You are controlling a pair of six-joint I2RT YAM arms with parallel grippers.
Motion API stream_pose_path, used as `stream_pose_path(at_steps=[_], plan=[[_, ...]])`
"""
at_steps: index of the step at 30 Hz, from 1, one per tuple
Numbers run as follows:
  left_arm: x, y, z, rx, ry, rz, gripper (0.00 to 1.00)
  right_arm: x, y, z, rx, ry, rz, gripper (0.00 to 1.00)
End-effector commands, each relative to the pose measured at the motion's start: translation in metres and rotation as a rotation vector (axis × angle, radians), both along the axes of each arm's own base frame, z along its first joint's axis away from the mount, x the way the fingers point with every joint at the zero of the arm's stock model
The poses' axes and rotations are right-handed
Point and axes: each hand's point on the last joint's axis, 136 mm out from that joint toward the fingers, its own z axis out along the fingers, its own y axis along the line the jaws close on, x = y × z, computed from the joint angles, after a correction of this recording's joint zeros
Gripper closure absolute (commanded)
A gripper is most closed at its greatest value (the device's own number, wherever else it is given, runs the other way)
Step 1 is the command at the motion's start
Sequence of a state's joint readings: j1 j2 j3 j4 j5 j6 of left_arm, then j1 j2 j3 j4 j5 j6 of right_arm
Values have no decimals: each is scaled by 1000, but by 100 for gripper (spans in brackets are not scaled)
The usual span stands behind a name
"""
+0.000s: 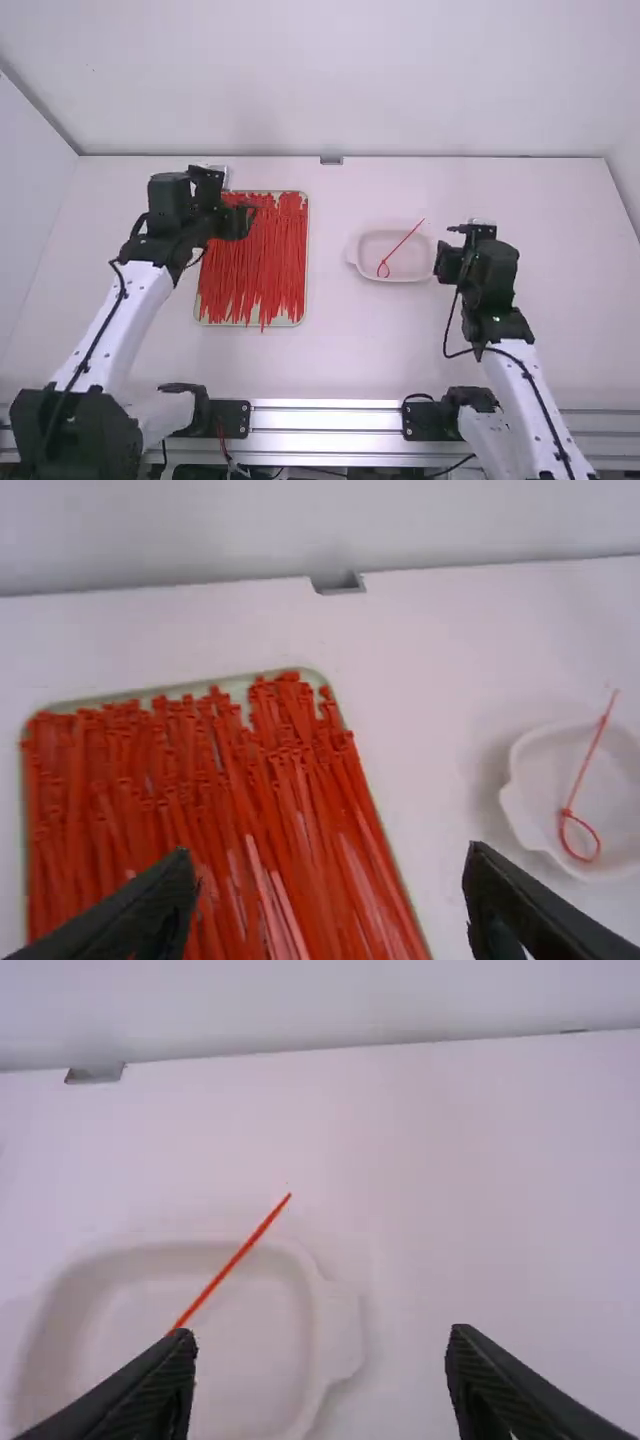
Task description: Fasten the cable tie
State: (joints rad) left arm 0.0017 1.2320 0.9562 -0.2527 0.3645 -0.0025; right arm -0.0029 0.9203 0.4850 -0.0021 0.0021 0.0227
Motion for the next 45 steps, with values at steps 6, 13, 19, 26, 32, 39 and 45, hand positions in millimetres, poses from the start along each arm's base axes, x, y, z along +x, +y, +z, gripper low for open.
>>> stream_pose_path(at_steps=[6,13,19,26,32,39,45], plan=[[-16,32,13,107,-164,167,45,-34,1,-30,-18,-7,16,49],[-39,61,12,177,-269,318,62,-61,1,-64,-18,-7,16,66],[-65,61,-13,177,-269,318,76,-77,1,-94,-18,-7,16,79],[-88,61,-42,177,-269,318,89,-74,1,-74,-19,-110,15,91],[-103,61,-66,177,-269,318,100,-71,1,-54,-20,-199,14,99],[-118,61,-97,177,-269,318,100,-70,1,-31,-21,-301,13,100],[-125,61,-118,177,-269,318,100,-71,1,-16,-21,-365,13,100]])
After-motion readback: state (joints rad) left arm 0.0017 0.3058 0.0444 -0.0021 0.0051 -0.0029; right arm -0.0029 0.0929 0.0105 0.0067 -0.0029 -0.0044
